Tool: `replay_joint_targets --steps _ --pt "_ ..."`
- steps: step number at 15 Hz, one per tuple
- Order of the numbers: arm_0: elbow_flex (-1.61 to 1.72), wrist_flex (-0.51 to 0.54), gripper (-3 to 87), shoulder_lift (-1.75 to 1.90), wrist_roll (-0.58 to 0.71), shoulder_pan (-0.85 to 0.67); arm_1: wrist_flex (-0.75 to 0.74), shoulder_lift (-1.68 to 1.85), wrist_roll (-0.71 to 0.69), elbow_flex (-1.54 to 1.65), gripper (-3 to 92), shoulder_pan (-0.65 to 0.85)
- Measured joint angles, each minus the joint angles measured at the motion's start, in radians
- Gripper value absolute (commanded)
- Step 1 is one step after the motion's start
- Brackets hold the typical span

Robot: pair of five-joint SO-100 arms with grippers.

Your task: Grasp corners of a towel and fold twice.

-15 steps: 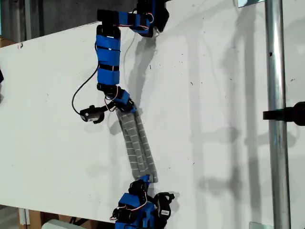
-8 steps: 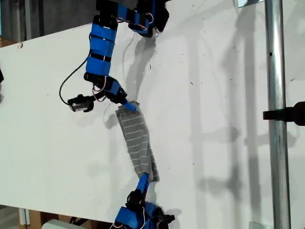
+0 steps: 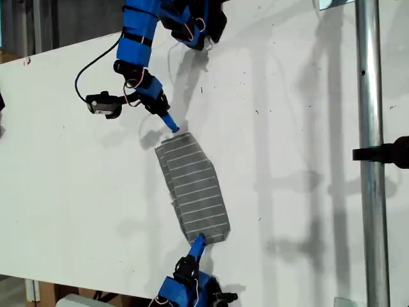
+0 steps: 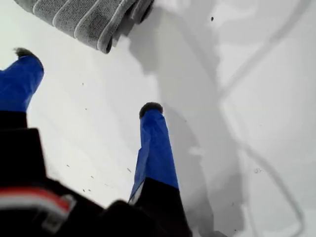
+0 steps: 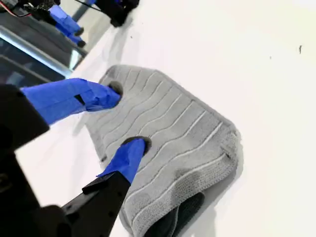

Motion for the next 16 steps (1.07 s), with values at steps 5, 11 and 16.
replay_joint_targets --steps 5,11,16 --pt "0.054 -0.118 -1.6 0.098 0.124 0.115 -0.17 -0.083 0.023 0.037 42.3 -0.04" --pt "-0.023 -0.161 -0.4 0.098 0.307 0.202 -0.402 -0.591 0.028 -0.156 41.5 0.026" --pt "-0.023 -0.169 -0.2 0.098 0.322 0.202 -0.46 -0.83 0.026 -0.48 -0.1 -0.008"
